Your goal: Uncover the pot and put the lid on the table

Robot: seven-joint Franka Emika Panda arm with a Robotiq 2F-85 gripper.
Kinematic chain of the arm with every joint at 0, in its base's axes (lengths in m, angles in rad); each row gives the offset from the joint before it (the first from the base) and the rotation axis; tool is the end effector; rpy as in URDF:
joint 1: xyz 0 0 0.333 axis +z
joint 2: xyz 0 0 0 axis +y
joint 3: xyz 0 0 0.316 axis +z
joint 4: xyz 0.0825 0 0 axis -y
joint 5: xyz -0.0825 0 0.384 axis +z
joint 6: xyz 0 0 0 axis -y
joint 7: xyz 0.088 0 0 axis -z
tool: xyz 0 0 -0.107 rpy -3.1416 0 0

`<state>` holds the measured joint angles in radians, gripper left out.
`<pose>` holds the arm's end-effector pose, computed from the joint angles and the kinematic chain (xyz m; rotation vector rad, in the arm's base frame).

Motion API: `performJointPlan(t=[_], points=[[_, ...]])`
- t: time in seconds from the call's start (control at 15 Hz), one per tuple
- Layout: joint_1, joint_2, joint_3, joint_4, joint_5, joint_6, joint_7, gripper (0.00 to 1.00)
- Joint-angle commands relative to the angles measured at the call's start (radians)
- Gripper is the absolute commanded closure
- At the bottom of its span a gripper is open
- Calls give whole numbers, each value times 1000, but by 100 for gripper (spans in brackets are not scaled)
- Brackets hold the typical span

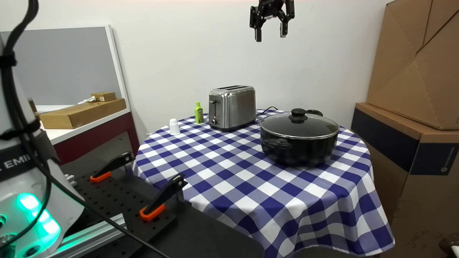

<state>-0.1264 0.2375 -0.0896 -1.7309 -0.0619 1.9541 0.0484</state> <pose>0.6123 -0.1346 0.4406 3.0428 -0.3646 -0.0307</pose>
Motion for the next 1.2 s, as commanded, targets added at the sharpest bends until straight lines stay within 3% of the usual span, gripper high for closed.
performJointPlan(t=[0.0,0.6,1.13], points=[[-30,111,-12,77,48,-4,-78,0],[-83,286,-30,101,53,76,-91,0],[-98,332,-49,84,40,109,-60,0]])
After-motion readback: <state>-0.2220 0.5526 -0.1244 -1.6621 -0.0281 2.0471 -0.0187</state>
